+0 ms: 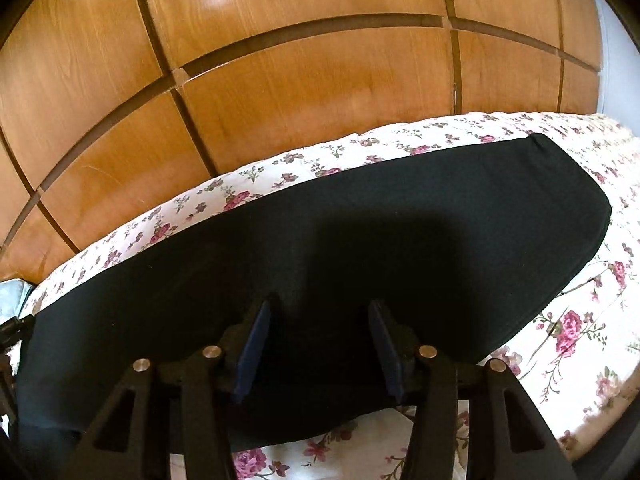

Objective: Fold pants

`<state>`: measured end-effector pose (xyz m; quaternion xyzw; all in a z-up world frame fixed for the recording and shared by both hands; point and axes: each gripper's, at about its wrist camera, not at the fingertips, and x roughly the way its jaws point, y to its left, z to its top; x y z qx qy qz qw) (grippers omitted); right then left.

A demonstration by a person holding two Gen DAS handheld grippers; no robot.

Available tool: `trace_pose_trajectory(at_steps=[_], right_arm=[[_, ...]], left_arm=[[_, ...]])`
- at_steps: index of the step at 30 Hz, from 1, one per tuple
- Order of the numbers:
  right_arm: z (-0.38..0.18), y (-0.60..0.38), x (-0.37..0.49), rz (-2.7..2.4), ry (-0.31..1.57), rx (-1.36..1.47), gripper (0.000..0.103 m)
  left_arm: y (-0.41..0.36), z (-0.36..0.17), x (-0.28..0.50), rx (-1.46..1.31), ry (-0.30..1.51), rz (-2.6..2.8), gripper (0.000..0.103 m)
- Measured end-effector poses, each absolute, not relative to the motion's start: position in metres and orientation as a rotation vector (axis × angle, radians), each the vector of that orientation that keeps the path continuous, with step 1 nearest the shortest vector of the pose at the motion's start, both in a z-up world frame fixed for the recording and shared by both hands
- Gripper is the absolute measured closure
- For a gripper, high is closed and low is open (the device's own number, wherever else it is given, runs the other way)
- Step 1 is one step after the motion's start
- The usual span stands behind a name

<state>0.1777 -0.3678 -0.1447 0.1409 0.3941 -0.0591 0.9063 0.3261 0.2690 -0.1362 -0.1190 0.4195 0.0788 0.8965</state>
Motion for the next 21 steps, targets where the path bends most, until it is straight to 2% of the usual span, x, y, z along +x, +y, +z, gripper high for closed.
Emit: trace_pose_trajectory(at_steps=[2,4,14,21], right_arm=[[-0.145,-0.366,0.179,-0.128,0.816,0.276,0.05],[-0.146,-0.365,0.179,-0.129,0.816,0.269,0.049],[-0.146,-0.365,0.179,-0.128,0.812,0.273,0.049],[-0.146,-0.366,0.178,-0.127,0.811,0.273,0.049]], left_arm=[[0.263,-0.131,0.324,-0.198,0.869,0.177,0.095],[0.262,-0.124,0.32,-0.189,0.856,0.174,0.097],[0.242,-0.056,0.244,-0.139,0.694,0.041,0.097],[0.24,-0.045,0.178,-0.231,0.632,-0.024,0.098]])
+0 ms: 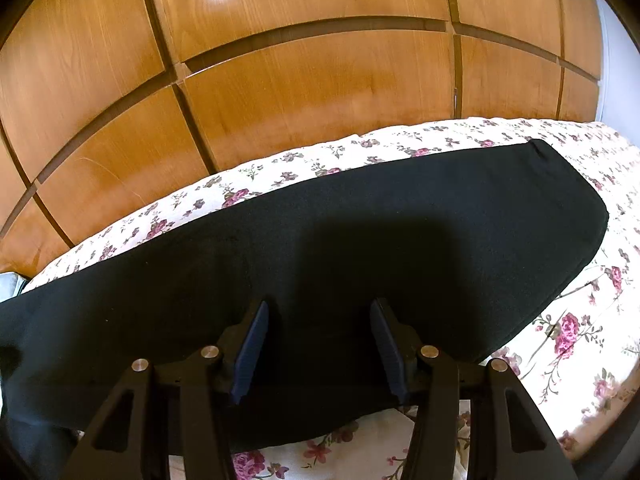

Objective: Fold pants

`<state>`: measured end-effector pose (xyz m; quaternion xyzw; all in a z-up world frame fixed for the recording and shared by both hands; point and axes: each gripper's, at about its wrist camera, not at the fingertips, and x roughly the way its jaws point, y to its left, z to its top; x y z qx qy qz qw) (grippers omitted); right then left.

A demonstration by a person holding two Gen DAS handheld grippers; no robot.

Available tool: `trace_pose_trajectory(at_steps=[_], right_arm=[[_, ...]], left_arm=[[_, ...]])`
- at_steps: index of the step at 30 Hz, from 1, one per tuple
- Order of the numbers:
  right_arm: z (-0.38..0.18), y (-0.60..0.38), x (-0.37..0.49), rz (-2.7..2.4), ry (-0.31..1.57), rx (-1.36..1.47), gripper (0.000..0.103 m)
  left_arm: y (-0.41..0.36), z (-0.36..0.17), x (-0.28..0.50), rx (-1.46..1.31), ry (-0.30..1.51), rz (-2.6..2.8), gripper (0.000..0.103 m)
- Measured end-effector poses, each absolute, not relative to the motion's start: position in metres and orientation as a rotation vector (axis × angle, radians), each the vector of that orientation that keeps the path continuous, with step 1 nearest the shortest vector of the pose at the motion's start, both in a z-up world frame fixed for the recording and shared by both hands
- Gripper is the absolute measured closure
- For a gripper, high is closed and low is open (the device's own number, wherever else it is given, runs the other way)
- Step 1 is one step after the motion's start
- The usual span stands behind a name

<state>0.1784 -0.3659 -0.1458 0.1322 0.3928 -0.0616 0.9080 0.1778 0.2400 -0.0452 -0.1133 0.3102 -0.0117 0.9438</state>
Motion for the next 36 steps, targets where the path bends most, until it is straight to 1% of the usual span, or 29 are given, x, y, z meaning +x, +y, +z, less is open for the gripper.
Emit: trace_pose_trajectory(at_steps=[4,6,10,14,16,19,24,29,30,32,33,34,35,36], right_arm=[[-0.145,-0.363,0.18,-0.138,0.82,0.248,0.048],[-0.145,-0.36,0.182,-0.145,0.832,0.226,0.046],[-0.135,-0.347,0.188,-0.181,0.893,0.158,0.045],[-0.102,-0.332,0.181,-0.077,0.846,0.351,0.045],[-0.092,-0.317,0.185,-0.008,0.851,0.408,0.038],[-0.084,-0.288,0.205,0.108,0.895,0.449,0.038],[-0.092,-0.245,0.254,0.214,1.008,0.564,0.037],[-0.111,-0.233,0.286,0.136,1.072,0.677,0.037],[-0.117,-0.233,0.289,0.111,1.09,0.685,0.038],[-0.129,-0.238,0.291,0.067,1.118,0.705,0.051],[-0.132,-0.242,0.289,0.057,1.126,0.709,0.069],[-0.135,-0.245,0.286,0.055,1.132,0.719,0.081],[-0.139,-0.251,0.279,0.081,1.127,0.765,0.082],[-0.139,-0.255,0.274,0.099,1.124,0.791,0.087]], left_arm=[[0.236,-0.051,0.132,-0.284,0.595,-0.045,0.098],[0.232,-0.059,0.106,-0.32,0.582,-0.046,0.098],[0.229,-0.093,0.073,-0.427,0.601,-0.014,0.098],[0.234,-0.123,0.066,-0.535,0.638,0.015,0.098],[0.235,-0.133,0.065,-0.571,0.641,0.021,0.098],[0.232,-0.137,0.063,-0.557,0.632,0.025,0.098],[0.231,-0.144,0.06,-0.555,0.633,0.021,0.097],[0.232,-0.145,0.059,-0.567,0.625,0.015,0.097],[0.232,-0.145,0.059,-0.57,0.624,0.012,0.097],[0.233,-0.147,0.059,-0.578,0.623,0.004,0.097],[0.234,-0.147,0.059,-0.582,0.623,0.002,0.097],[0.234,-0.147,0.059,-0.586,0.624,0.0,0.097],[0.235,-0.148,0.059,-0.593,0.625,-0.002,0.097],[0.236,-0.148,0.06,-0.597,0.628,-0.002,0.097]])
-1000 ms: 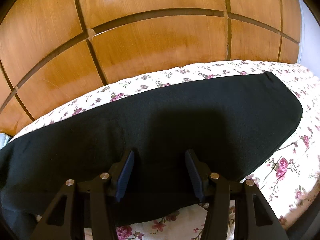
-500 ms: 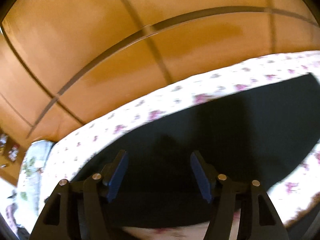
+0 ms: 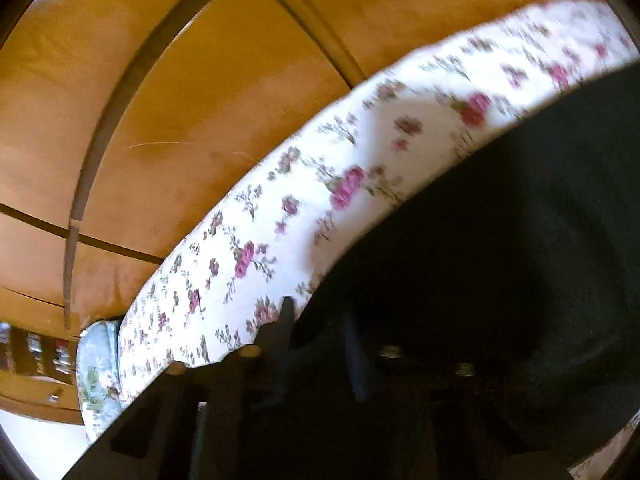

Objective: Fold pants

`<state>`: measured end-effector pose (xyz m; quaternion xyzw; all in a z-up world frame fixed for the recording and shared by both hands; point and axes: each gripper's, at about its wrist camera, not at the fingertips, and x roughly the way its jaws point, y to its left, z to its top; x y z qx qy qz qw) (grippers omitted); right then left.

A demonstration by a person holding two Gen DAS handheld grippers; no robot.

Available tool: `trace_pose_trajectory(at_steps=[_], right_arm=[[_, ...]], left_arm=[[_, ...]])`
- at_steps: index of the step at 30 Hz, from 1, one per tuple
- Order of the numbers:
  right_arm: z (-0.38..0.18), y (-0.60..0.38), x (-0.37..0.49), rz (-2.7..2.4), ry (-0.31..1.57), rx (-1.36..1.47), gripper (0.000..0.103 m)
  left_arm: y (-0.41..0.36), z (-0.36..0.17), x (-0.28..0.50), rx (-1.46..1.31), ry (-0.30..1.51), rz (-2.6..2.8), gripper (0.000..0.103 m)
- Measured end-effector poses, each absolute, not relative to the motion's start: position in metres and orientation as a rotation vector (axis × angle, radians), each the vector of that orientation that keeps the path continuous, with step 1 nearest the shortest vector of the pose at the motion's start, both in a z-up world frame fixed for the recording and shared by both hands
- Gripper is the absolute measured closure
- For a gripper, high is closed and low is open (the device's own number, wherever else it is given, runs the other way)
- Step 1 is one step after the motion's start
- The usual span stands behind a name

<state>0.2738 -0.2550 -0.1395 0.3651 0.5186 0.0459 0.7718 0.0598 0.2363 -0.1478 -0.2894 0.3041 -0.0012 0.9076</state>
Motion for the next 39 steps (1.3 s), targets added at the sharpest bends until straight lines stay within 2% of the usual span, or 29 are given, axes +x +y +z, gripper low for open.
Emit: trace_pose_trajectory(at_steps=[3,8,14,18,24,27,29,30,32,34,39], right_arm=[[-0.129,-0.265,0.254,0.152,1.09,0.802,0.092],[-0.089,-0.278,0.211,0.288,0.982,0.803,0.093],[-0.063,-0.278,0.13,0.394,0.876,0.737,0.093],[-0.074,-0.28,0.073,0.436,0.863,0.727,0.093],[-0.124,-0.269,0.026,0.41,0.915,0.696,0.093],[-0.153,-0.271,0.019,0.377,0.957,0.707,0.093],[-0.16,-0.27,0.018,0.379,0.935,0.716,0.094],[-0.159,-0.27,0.015,0.381,0.915,0.703,0.095],[-0.158,-0.268,0.015,0.378,0.905,0.684,0.095],[-0.158,-0.268,0.015,0.38,0.902,0.672,0.095],[-0.155,-0.274,0.013,0.376,0.902,0.699,0.091]], left_arm=[[0.242,-0.142,0.06,-0.629,0.636,0.001,0.097],[0.272,-0.106,0.036,-0.79,0.495,-0.021,0.097],[0.281,-0.086,0.007,-0.792,0.42,-0.028,0.098],[0.295,-0.106,-0.012,-0.868,0.424,0.003,0.098],[0.29,-0.142,-0.037,-0.875,0.513,0.11,0.096],[0.288,-0.154,-0.054,-0.908,0.532,0.148,0.084],[0.291,-0.16,-0.066,-0.974,0.515,0.109,0.069],[0.29,-0.163,-0.073,-1.014,0.508,0.084,0.065],[0.288,-0.165,-0.083,-1.077,0.507,0.037,0.048],[0.283,-0.162,-0.089,-1.095,0.496,0.0,0.038],[0.271,-0.155,-0.068,-1.08,0.539,-0.034,0.034]])
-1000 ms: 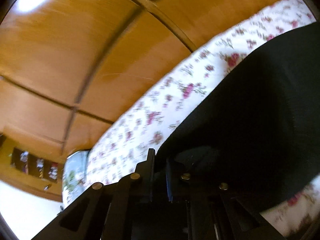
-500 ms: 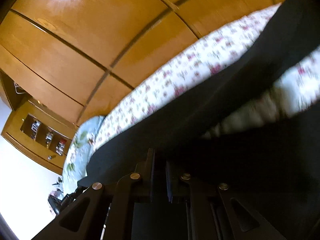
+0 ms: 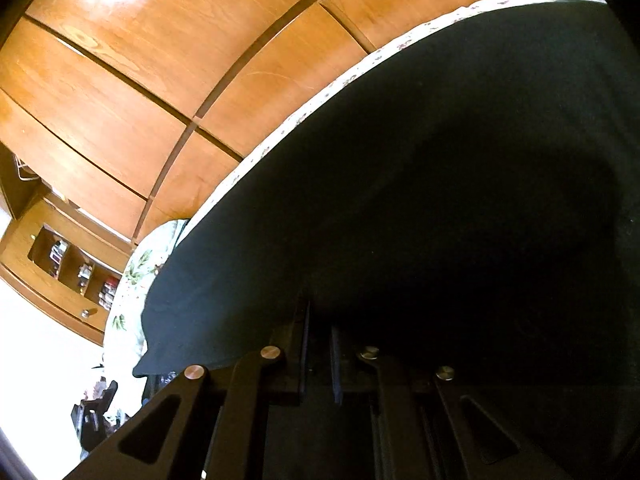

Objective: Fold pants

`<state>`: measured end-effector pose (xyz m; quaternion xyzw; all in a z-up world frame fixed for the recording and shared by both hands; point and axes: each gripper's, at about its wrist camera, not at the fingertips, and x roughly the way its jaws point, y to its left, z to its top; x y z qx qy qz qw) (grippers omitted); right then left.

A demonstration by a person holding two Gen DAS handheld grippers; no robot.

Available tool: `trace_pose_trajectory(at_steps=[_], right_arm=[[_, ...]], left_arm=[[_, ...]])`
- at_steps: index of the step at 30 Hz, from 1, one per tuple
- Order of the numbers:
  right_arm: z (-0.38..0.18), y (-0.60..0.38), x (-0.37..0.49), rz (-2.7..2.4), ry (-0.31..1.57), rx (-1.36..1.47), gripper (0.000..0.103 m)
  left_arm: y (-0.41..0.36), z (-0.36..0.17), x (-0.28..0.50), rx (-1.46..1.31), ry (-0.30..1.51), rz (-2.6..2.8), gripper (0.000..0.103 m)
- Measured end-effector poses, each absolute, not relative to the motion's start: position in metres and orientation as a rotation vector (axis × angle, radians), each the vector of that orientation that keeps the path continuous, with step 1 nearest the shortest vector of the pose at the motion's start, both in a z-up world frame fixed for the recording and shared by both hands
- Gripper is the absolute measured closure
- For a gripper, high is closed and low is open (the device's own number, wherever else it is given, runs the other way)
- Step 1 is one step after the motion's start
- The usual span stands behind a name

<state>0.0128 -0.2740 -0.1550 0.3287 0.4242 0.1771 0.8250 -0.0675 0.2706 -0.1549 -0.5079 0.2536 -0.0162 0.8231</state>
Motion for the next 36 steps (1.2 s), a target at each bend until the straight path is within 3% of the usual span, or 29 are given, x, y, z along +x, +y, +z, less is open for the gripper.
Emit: trace_pose_trajectory(at_steps=[2,5,9,10,12,14,16,17,27,31,36], right_arm=[[-0.15,-0.282,0.01,0.352,0.89,0.709,0.083],[-0.143,-0.301,0.003,0.299,0.857,0.754,0.061],[-0.144,-0.331,0.006,0.238,0.838,0.835,0.059],[-0.145,-0.338,0.008,0.223,0.836,0.856,0.06],[-0.148,-0.351,0.011,0.209,0.827,0.918,0.066],[-0.149,-0.354,0.016,0.206,0.817,0.939,0.073],[-0.146,-0.355,0.021,0.195,0.823,0.915,0.088],[-0.145,-0.351,0.023,0.199,0.826,0.908,0.088],[-0.063,-0.343,-0.003,0.33,0.687,0.739,0.092],[-0.072,-0.333,-0.02,0.342,0.746,0.697,0.092],[-0.122,-0.316,-0.029,0.292,0.896,0.63,0.092]], left_arm=[[0.269,-0.153,-0.054,-1.078,0.554,-0.034,0.034],[0.267,-0.148,-0.028,-1.023,0.614,-0.032,0.034],[0.262,-0.145,-0.004,-0.93,0.701,-0.029,0.037],[0.26,-0.143,-0.001,-0.913,0.703,-0.023,0.038],[0.259,-0.14,0.003,-0.905,0.7,-0.014,0.049],[0.259,-0.139,0.007,-0.895,0.716,0.019,0.086],[0.26,-0.138,0.007,-0.899,0.711,0.008,0.092],[0.26,-0.134,0.007,-0.884,0.705,0.008,0.095],[0.281,-0.08,-0.033,-0.937,0.535,-0.086,0.097],[0.283,-0.108,-0.053,-0.9,0.599,-0.019,0.097],[0.283,-0.161,-0.066,-0.929,0.683,0.057,0.097]])
